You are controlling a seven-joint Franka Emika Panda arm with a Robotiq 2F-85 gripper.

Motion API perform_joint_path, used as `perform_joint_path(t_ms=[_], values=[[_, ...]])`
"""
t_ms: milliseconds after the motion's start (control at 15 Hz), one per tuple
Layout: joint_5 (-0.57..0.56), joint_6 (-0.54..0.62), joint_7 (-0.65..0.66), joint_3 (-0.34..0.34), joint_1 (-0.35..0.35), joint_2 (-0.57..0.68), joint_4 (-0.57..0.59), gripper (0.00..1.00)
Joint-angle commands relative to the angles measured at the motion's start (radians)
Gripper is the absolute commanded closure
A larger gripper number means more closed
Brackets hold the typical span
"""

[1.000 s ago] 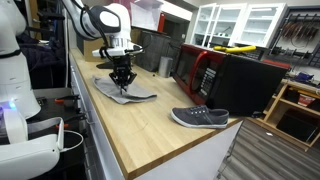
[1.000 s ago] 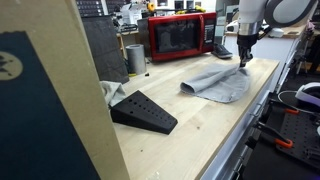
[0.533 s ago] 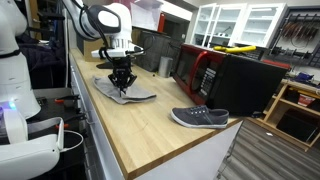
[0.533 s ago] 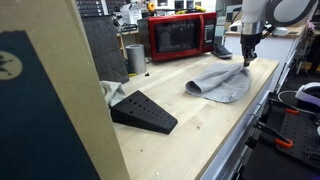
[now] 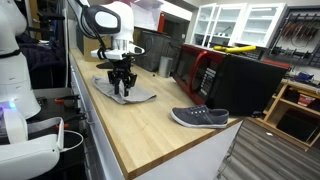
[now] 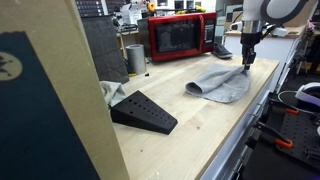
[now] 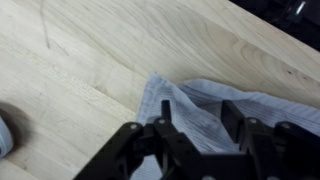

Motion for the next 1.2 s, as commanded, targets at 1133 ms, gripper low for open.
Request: perform_joint_path(t_ms=[1133], values=[[0.879,0.104,0.369,0.284,0.369,0.164,0.131,0.0]])
